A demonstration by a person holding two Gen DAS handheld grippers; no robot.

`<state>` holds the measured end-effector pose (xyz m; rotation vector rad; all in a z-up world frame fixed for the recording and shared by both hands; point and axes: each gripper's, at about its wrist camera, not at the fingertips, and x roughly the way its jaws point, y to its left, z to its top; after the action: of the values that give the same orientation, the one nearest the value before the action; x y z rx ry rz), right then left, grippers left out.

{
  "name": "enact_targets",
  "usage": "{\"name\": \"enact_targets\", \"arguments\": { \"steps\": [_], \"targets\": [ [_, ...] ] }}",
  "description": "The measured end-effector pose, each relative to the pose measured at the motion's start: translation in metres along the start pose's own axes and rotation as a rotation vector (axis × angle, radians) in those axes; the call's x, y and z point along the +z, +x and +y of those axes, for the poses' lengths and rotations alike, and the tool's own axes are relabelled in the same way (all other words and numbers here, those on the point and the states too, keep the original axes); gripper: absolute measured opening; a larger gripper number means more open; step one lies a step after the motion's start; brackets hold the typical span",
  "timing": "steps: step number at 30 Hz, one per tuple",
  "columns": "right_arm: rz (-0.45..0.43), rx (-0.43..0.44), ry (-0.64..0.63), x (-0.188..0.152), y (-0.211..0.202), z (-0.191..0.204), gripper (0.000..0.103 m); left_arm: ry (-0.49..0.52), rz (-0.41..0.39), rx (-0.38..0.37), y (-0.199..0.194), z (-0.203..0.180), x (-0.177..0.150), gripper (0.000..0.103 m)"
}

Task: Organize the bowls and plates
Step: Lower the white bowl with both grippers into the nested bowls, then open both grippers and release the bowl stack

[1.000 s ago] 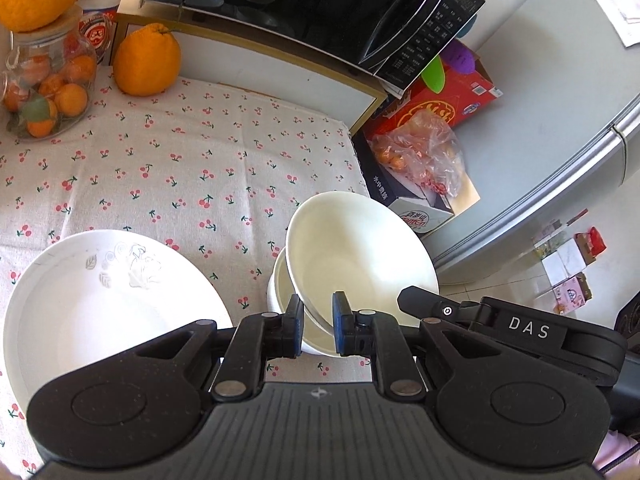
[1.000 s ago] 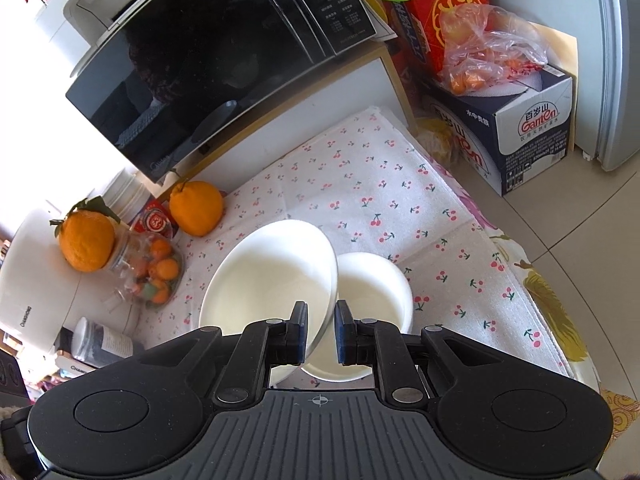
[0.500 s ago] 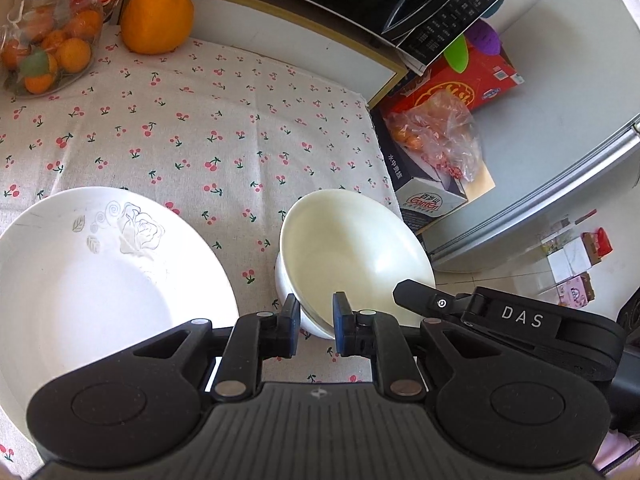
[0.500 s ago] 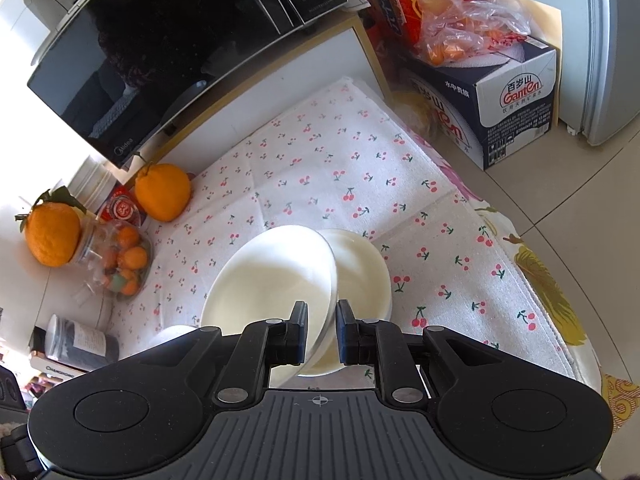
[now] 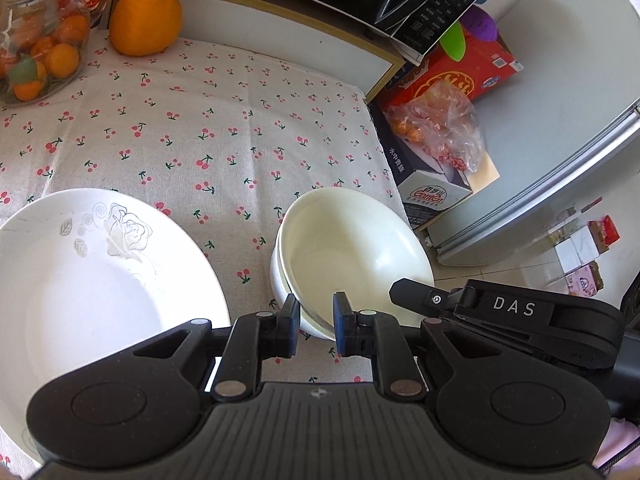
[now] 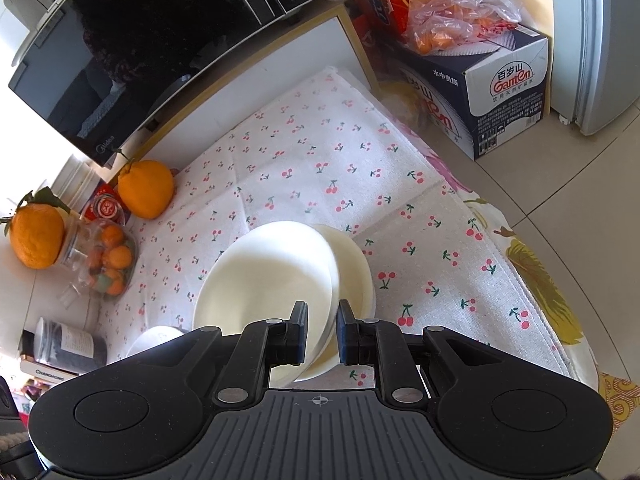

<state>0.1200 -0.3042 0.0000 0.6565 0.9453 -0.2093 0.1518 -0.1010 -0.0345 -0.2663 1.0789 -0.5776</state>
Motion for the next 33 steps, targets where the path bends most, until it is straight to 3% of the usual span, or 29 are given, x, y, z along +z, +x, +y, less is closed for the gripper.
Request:
{"name": "enact_targets", "arguments": {
  "steps": [25,31,33],
  "targets": [
    [0.011,-0.06,-0.045,0.0,0.007,-0.002,0.018,0.099,-0.015,0.068,0.011,-0.007,-0.005,0.018],
    [-0.009,-0.066,-0.079,0.0,0.004,0.0,0.022,0.138,-0.039,0.068,0.009,-0.009,-0.005,0.029],
    [-0.018,-0.063,-0.086,0.001,0.002,-0.001,0.031,0.164,-0.056,0.07,0.006,-0.01,-0.006,0.042]
  ]
}}
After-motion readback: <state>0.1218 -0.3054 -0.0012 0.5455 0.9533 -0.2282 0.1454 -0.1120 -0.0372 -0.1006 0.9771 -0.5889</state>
